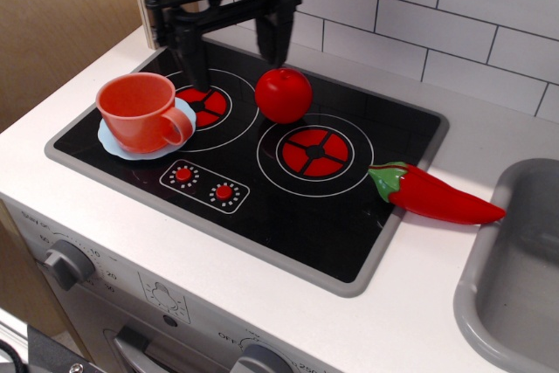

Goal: Take cup off plate

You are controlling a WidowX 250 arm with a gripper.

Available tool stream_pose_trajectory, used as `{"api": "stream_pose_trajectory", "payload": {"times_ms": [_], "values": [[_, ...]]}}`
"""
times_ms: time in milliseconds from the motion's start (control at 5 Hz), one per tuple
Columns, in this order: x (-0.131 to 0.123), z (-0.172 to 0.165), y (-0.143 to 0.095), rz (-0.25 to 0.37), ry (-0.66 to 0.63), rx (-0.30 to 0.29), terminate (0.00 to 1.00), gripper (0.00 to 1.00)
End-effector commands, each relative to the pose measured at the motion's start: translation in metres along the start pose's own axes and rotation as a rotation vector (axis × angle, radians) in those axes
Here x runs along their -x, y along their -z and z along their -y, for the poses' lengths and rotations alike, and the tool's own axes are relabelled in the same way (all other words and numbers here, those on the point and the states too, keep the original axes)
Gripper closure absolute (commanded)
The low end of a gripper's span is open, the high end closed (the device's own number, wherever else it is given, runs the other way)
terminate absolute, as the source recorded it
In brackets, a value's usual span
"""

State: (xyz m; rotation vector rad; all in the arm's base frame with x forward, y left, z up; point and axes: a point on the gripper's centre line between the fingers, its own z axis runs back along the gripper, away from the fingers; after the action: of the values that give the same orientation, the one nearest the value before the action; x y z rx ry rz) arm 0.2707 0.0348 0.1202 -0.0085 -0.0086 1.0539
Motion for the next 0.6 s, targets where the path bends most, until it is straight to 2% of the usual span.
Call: {"api": "stream_pose_trajectory", "payload": {"times_ms": [0, 400], "values": [[-0.017, -0.021, 0.008, 0.091, -0.059, 0.024, 0.00, 0.00], [-0.018, -0.032, 0.012, 0.113, -0.109, 0.064, 0.00, 0.00]]}}
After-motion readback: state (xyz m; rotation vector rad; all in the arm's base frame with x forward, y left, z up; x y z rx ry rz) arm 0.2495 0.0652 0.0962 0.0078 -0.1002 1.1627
